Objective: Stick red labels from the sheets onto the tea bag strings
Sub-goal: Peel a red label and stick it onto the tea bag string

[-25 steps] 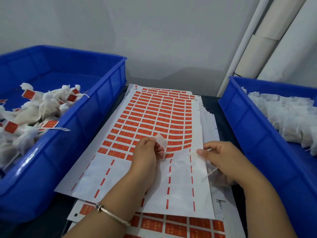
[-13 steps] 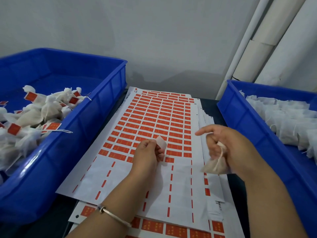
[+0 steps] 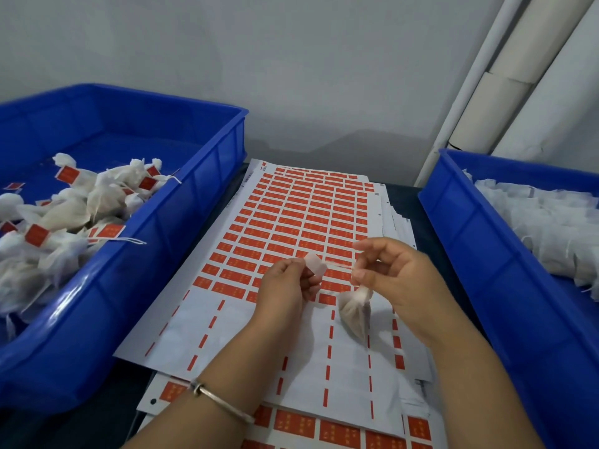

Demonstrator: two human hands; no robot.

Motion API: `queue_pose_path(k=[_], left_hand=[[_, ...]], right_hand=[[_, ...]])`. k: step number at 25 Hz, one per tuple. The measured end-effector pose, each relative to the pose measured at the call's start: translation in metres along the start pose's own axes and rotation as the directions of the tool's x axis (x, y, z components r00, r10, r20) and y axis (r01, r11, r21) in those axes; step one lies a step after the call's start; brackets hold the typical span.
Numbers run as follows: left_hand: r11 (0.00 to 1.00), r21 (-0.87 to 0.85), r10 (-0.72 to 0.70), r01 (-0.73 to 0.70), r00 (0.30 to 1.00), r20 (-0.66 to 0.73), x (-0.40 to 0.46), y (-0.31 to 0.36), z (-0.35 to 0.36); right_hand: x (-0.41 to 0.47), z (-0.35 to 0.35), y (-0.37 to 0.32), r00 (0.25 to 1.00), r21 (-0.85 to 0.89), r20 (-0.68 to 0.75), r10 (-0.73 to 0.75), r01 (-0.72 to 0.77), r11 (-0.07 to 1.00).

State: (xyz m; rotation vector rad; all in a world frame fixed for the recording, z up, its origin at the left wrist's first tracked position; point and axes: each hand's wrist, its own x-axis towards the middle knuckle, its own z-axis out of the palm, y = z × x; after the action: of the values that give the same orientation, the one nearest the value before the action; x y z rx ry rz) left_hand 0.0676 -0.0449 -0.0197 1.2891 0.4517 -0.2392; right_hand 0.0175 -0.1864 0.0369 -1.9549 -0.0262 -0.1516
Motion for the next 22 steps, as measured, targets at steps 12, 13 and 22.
queue_pose_path(k=[12,13,22], left_hand=[[0.987,-0.141,0.098,-0.071,0.975,0.197,-0.034,0.020,-0.002],[0.992,-0.066,0.122,-0.112,0.975,0.185,-0.036,0.020,-0.001],[0.988,0.078,0.115,-0.136,0.968,0.225,-0.044,0.017,0.003]], right_hand=[[-0.005,0.014,-0.017,0.978,0.049,-0.052,-0.202,0.205,0.978],[-0.005,0.014,-0.016,0.977,0.050,-0.051,-0.206,0.209,0.977],[-0.002,0.012,-0.012,0.942,-0.103,-0.219,-0.252,0.235,0.967]])
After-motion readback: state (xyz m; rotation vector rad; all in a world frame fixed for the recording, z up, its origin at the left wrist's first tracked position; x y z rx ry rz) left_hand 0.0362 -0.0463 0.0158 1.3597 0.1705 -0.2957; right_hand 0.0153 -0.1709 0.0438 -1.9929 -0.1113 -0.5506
